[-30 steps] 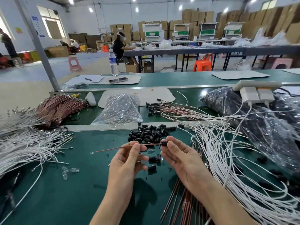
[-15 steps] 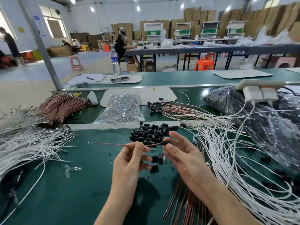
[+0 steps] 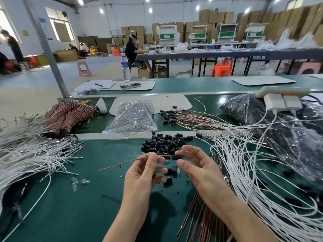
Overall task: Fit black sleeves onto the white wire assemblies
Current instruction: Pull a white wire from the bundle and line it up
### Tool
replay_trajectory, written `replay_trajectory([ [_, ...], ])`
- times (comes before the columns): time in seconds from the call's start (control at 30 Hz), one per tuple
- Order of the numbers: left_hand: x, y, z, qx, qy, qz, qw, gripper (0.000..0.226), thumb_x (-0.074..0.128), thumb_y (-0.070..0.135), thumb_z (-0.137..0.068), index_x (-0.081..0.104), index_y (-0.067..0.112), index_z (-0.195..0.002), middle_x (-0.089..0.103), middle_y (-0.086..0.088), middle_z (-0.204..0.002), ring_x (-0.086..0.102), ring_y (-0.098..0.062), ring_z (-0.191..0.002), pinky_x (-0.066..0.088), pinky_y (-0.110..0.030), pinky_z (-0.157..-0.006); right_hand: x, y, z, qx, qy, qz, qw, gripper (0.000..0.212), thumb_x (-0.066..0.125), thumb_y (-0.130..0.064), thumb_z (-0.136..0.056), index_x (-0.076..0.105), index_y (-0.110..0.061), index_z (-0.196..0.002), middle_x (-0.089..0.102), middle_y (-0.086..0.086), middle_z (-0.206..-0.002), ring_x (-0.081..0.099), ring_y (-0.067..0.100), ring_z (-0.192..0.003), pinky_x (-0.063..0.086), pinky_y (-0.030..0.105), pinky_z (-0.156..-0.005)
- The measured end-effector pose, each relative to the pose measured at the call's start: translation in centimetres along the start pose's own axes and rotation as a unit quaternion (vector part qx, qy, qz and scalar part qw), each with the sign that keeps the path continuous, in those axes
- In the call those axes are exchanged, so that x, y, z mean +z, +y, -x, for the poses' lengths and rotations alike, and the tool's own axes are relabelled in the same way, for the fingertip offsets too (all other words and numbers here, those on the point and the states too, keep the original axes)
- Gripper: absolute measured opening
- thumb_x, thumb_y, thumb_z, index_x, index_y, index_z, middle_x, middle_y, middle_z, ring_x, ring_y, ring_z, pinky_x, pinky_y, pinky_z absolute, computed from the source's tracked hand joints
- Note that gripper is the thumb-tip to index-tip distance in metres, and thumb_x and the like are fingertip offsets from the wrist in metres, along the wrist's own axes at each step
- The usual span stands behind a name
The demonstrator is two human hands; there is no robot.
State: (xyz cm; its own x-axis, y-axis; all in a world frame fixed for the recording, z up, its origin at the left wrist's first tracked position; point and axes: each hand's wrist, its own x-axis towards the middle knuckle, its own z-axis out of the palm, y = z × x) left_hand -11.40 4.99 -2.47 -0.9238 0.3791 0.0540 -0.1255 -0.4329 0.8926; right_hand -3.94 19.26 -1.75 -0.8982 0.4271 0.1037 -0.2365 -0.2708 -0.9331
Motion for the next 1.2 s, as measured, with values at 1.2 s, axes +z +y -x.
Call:
replay_trajectory([
  [1.2,0.4,-0.5,0.3,0.048,0.004,-0.08,0.996,0.023,0.076,0.023,-0.077,0.07,0.006,-0.09,0.077,-0.011,-0.086,0.076,-0.025,-0.08,0.058,-0.02,-0.07,-0.4,0.8,0.9,-0.138,0.035,0.337,0.931,0.007,0.076,-0.031,-0.088,0.079,-0.035,-0.093,0.075,-0.022,-0.082,0.07,0.0,-0.078,0.047,0.007,-0.069],
])
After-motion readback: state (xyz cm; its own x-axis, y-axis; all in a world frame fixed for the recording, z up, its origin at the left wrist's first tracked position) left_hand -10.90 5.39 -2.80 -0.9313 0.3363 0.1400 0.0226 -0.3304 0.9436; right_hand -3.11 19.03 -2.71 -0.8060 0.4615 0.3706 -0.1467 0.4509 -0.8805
